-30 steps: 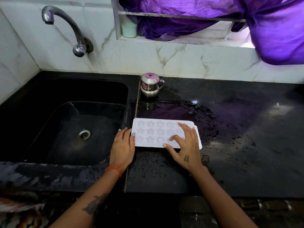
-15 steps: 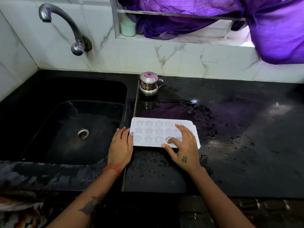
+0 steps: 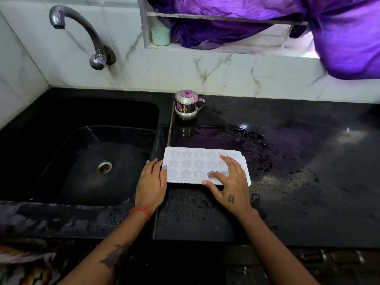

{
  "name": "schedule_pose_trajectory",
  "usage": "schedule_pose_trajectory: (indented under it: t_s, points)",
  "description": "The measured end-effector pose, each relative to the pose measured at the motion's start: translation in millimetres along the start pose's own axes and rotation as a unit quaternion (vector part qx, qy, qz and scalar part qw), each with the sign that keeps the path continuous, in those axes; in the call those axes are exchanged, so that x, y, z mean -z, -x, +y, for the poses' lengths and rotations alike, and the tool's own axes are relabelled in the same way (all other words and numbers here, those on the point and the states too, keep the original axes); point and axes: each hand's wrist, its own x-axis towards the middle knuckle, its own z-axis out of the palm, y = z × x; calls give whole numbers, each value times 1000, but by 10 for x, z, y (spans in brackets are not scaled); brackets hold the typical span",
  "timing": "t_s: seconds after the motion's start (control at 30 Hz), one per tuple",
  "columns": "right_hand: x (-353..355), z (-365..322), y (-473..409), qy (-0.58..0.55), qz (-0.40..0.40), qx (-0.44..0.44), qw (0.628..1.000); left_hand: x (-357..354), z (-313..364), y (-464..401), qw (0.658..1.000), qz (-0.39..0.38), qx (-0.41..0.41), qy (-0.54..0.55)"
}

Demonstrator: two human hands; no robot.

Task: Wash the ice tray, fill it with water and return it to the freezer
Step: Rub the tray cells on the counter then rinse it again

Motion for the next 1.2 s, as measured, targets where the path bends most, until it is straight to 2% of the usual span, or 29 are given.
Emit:
schedule_pose_trajectory:
  t_s: [0.47,1.03,1.2]
  points:
    - [12,-4,2,-27,25,-3,999,-13,3,5,1000,3,4,-1]
    - [10,-4,9,-16,3,-5,1000,-4,16,10,1000,1,7,3]
    - [32,-54,-29,-49,36,-19,998,12,23,9,1000,-1,6,4]
